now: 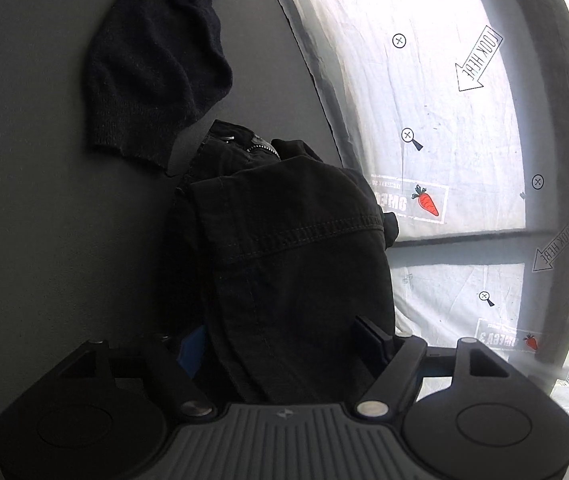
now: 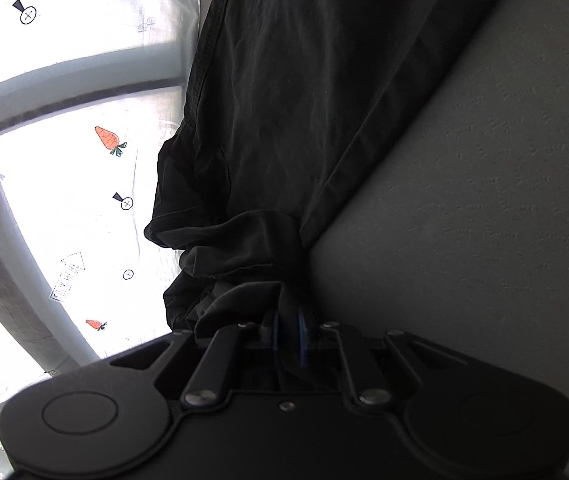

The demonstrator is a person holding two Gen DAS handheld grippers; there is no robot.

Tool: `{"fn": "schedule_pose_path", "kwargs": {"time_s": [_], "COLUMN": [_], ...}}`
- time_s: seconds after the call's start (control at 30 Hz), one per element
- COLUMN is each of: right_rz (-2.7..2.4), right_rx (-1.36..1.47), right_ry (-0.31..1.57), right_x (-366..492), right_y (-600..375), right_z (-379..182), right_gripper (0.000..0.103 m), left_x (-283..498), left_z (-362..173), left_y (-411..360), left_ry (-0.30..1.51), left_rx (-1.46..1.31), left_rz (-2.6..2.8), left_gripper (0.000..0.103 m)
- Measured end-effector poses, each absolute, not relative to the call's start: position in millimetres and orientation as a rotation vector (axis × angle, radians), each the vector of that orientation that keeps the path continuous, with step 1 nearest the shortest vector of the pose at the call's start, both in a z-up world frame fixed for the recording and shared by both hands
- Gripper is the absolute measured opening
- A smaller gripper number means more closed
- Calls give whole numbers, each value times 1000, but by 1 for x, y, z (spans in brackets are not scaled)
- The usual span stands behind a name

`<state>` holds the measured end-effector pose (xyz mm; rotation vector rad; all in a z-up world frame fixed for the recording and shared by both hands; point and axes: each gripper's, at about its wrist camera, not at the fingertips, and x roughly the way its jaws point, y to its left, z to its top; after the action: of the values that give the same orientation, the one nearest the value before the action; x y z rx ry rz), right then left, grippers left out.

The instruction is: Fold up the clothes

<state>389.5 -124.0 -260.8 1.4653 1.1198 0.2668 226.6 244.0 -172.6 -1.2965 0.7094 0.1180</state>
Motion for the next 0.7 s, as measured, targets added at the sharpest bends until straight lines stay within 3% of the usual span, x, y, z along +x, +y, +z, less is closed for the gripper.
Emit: {"fn": "schedule_pose_path", "kwargs": {"time_s": [0.07,0.13,0.23,0.5,0.6,0.7], "right_rz": [260,254,231,105,12,-46], "right_rx": [1463,1477,1496,1539,1584,1623], "right_ry": [1112,1102,1079,1029,951,824], "right_x": [390,389,385,356,344,334], "right_y": [-127,-135,-150,-213,-245,-280], "right_z": [-260,-261,-262,-259,-256,-245], "right_gripper": [10,10,10,16,19,29], "left_x": [230,237,257,348,382,390], "left_z": [-163,-147,-118,-67,-94,-115], "left_y": [239,232,212,111,74,44], "left_ry": [696,687,669,656,787,880], "left_rx": [-1267,-1206,-1090,-790,-802,-746], "left_rz": [92,59,-36,-394,-401,-413], "left_gripper": [43,29,22,24,35,48]}}
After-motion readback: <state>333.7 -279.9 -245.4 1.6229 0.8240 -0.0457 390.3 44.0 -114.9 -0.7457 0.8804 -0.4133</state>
